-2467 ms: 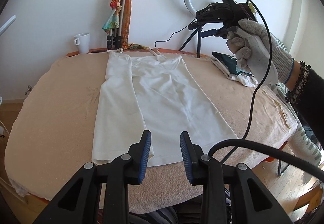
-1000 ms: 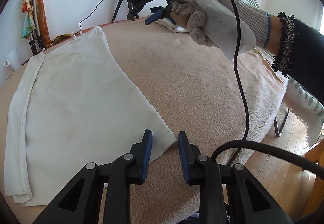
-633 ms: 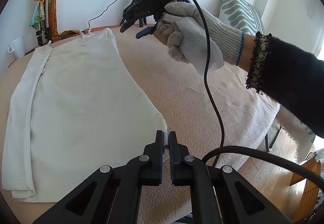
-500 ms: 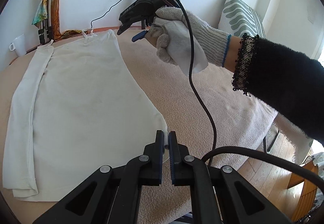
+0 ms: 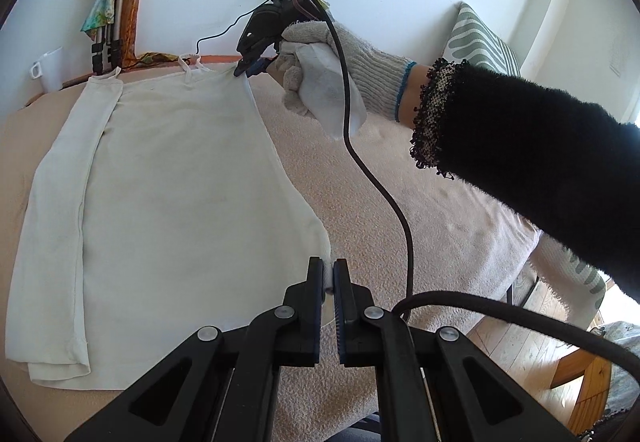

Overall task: Fold small clothes
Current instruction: 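Close both grippers on the other side edge of the camisole, then fold that side edge over toward the middle and open both grippers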

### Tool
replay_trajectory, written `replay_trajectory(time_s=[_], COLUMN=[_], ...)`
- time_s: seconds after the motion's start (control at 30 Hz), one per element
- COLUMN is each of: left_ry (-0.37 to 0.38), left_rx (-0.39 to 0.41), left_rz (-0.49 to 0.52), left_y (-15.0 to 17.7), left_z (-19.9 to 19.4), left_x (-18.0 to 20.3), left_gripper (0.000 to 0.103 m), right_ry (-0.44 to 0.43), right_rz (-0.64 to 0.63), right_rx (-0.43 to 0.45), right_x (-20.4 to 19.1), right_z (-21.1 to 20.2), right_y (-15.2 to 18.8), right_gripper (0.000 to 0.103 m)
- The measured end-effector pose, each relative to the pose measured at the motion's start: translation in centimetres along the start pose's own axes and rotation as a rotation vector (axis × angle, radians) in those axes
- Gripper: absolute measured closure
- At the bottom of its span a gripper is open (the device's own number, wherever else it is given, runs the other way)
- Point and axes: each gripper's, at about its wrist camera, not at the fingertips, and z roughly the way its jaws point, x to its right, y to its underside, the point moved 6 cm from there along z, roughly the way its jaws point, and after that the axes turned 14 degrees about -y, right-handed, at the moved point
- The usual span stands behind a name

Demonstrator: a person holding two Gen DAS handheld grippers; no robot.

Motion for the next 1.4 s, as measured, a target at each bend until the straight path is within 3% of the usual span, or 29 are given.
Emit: replay_trajectory(time_s=[0.4, 0.8, 1.2, 1.27, 1.3, 1.37, 1.4], left_ry=[0.017, -0.024, -0.041, -0.041, -0.048, -0.056, -0.062], left_rx=[0.034, 0.027, -0.018, -0.020, -0.015, -0.007, -0.004], left_rz=[-0.104, -0.205, -0.230, -0.216, -0.210, -0.202, -0.200], left_y=[1.1, 2.1, 3.7, 3.8, 3.8, 3.7, 3.7], left_z=[-2.0, -3.6, -2.5, -2.6, -2.8, -3.2, -3.4], left_x=[-3.3, -9.1, -11.1, -11.1, -11.1, -11.3, -11.4], left_gripper=[0.101, 0.101, 0.101, 0.095, 0.092, 0.081, 0.080], right_ry=[0.120, 0.166, 0.219, 0.220, 0.218, 0.188, 0.173], right_rz=[-0.121, -0.207, -0.226, -0.226, -0.226, -0.213, -0.205], right_rx=[-0.020, -0.079, -0.135, -0.140, -0.138, -0.142, -0.140], right_x=[-6.3, -12.7, -13.6, -13.4, -13.3, -13.2, -13.1], right_z=[0.0, 5.6, 10.3, 10.6, 10.6, 10.6, 10.4], right_y=[-0.7, 0.3, 1.4, 1.5, 1.5, 1.6, 1.6], right_gripper=[0.096, 0.097, 0.096, 0.096, 0.094, 0.079, 0.065])
